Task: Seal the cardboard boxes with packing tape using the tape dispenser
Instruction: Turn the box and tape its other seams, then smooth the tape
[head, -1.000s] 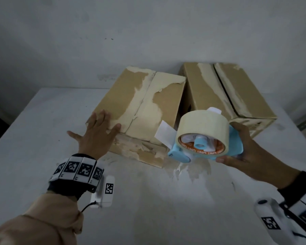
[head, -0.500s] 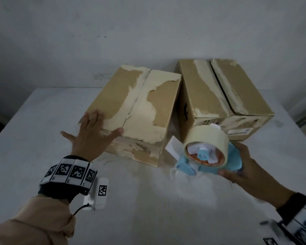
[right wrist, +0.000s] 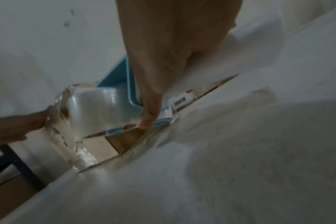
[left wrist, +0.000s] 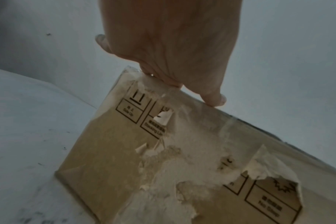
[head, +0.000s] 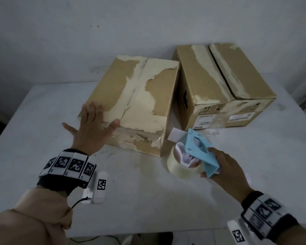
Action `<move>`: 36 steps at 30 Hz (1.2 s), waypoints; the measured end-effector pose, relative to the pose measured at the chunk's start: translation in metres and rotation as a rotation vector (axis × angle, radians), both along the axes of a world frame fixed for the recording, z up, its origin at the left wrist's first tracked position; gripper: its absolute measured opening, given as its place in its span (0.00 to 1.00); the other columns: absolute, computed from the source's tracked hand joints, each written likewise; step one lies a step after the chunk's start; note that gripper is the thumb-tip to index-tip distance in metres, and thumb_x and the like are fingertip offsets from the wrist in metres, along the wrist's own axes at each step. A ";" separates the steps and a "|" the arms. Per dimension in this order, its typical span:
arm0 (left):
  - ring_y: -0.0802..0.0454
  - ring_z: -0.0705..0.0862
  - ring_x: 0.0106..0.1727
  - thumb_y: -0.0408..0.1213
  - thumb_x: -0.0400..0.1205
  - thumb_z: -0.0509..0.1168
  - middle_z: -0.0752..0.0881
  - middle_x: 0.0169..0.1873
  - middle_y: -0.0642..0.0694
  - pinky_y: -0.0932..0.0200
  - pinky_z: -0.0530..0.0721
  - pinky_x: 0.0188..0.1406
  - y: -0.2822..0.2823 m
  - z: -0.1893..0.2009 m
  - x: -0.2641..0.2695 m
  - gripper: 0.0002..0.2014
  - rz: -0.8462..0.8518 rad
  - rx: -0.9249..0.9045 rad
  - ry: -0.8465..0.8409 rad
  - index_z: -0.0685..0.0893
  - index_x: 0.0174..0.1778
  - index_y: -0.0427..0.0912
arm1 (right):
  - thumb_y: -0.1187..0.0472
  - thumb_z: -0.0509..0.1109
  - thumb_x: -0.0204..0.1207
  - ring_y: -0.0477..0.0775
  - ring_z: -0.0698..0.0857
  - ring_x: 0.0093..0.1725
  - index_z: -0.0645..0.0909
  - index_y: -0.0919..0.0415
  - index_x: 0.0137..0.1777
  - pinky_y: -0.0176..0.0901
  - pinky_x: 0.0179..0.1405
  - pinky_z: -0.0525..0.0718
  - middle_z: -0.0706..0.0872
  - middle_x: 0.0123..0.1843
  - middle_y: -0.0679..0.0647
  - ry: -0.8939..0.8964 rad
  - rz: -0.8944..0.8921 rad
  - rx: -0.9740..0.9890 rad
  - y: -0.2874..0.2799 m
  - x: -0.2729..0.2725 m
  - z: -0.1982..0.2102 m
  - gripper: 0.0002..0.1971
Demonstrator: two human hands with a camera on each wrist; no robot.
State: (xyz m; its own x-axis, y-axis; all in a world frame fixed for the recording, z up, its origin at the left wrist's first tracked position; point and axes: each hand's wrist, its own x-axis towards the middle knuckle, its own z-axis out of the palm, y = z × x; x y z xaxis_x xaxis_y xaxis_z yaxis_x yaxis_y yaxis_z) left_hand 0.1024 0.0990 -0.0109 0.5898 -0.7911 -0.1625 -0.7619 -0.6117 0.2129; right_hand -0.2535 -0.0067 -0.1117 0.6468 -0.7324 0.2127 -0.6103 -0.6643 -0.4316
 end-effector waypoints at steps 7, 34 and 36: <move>0.50 0.34 0.82 0.66 0.77 0.46 0.34 0.82 0.49 0.26 0.35 0.73 0.005 0.007 0.008 0.36 -0.098 -0.031 0.086 0.44 0.80 0.60 | 0.57 0.79 0.53 0.64 0.82 0.37 0.68 0.57 0.61 0.47 0.33 0.74 0.84 0.44 0.62 0.138 -0.026 -0.027 0.017 0.005 -0.017 0.36; 0.43 0.83 0.65 0.58 0.83 0.31 0.82 0.66 0.41 0.35 0.80 0.58 -0.020 -0.016 0.070 0.33 -0.883 -0.092 -0.231 0.68 0.70 0.41 | 0.35 0.36 0.79 0.64 0.82 0.63 0.79 0.64 0.62 0.54 0.61 0.65 0.83 0.64 0.64 0.255 0.062 -0.315 0.021 0.228 0.081 0.40; 0.44 0.83 0.65 0.58 0.84 0.32 0.82 0.66 0.42 0.36 0.80 0.58 -0.020 -0.020 0.073 0.33 -0.904 -0.103 -0.266 0.68 0.69 0.40 | 0.35 0.35 0.79 0.64 0.83 0.62 0.80 0.65 0.62 0.57 0.62 0.70 0.84 0.63 0.65 0.293 0.080 -0.352 0.020 0.227 0.080 0.40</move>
State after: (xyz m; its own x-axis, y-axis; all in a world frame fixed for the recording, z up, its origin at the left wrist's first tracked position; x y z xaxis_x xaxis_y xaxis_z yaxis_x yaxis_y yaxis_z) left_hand 0.1750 0.0785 -0.0312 -0.2455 -0.9693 -0.0153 -0.9692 0.2457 -0.0157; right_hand -0.0267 0.0130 -0.0321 0.7684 -0.5936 0.2394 -0.6136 -0.7895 0.0120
